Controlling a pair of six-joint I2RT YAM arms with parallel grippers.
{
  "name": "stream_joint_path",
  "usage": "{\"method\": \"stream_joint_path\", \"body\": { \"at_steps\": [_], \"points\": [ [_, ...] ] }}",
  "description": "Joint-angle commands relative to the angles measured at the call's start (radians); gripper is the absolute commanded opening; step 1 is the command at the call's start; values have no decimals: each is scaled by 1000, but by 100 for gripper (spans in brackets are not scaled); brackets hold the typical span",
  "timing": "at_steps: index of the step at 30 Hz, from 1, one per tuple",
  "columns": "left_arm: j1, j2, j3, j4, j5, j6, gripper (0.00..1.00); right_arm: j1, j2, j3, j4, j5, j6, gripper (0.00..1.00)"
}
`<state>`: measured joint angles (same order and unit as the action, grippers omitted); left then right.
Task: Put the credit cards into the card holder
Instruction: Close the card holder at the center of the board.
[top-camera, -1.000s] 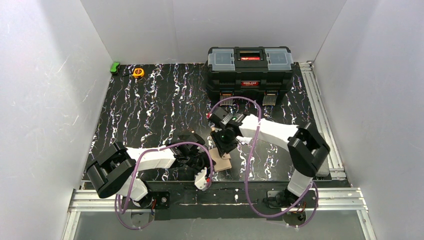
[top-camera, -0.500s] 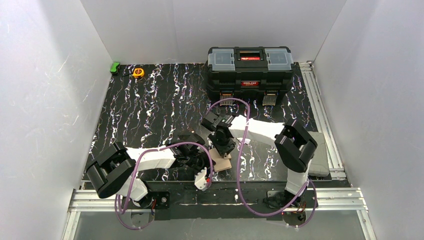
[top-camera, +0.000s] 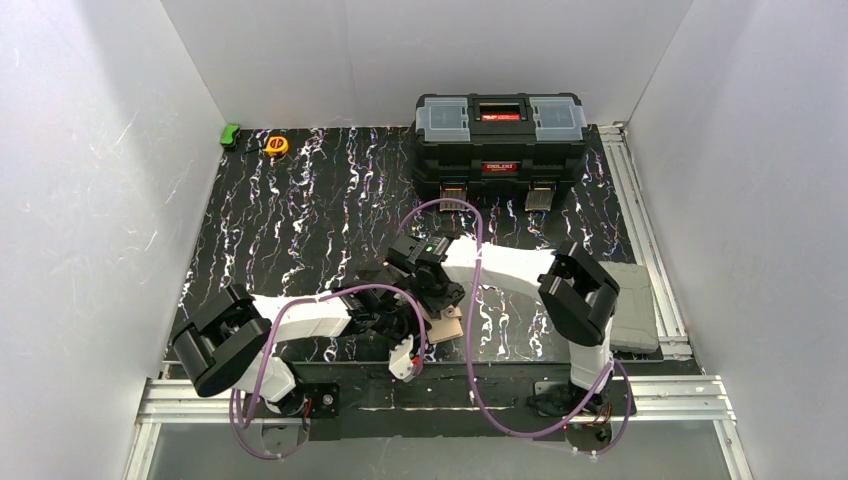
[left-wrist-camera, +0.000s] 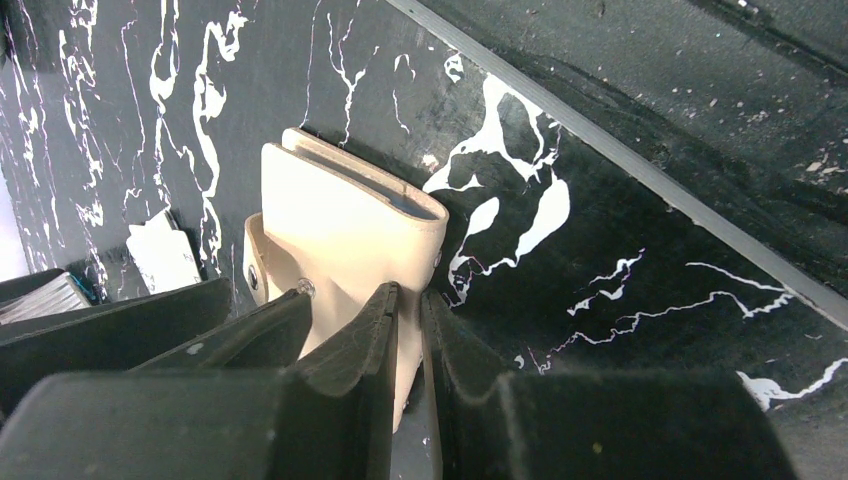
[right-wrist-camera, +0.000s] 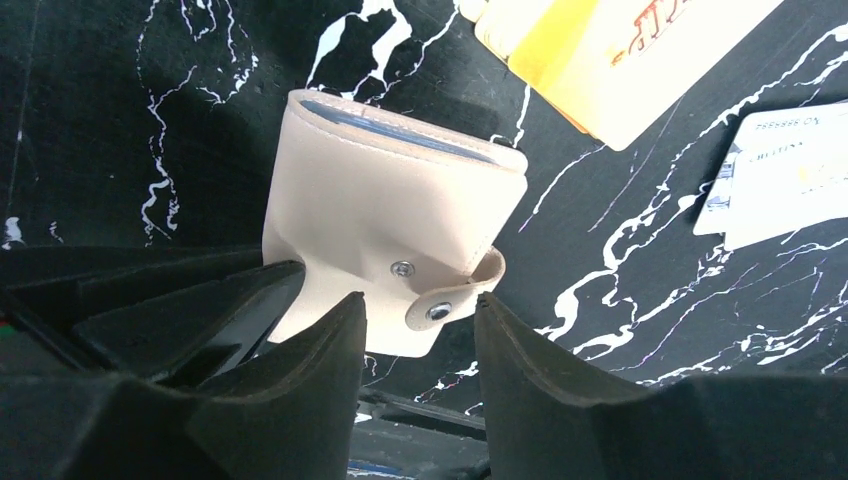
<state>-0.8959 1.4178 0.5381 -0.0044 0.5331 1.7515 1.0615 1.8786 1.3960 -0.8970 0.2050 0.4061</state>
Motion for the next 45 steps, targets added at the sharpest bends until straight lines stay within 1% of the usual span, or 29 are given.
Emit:
{"method": "stream_joint_path", "body": {
  "at_steps": [1,6,9,13,16,20,26,31,32,34,39,42,45],
  "points": [
    [12,15,-33,-163,-108,-24,11,21,40,49,-64,74,0,52],
    [12,16,-35,-161,-107,-23,11,20,40,44,-55,71,1,49],
    [12,15,-36,-157,-107,-23,10,20,36,42,-53,74,5,45],
    [12,15,-36,-158,-104,-23,11,20,19,37,-49,89,11,35],
    [11,15,-37,-158,-104,-23,11,20,5,31,-44,96,21,25],
    [10,16,-34,-161,-102,-22,10,20,-7,31,-44,107,26,18],
    [10,16,-33,-164,-100,-21,11,16,-22,24,-45,104,34,20],
    [11,15,-33,-166,-99,-21,11,4,-38,15,-43,105,50,17],
    [11,15,-34,-166,-98,-20,10,2,-39,12,-43,101,50,17],
    [10,15,-33,-166,-97,-21,11,-8,-43,6,-36,77,49,22],
    [10,16,-33,-169,-101,-21,11,-24,-67,-14,-18,51,52,26],
    [10,15,-34,-166,-96,-23,11,-25,-71,-15,-14,51,56,25],
    [10,16,-34,-166,-97,-20,11,-26,-60,-12,-16,44,56,19]
  ]
}}
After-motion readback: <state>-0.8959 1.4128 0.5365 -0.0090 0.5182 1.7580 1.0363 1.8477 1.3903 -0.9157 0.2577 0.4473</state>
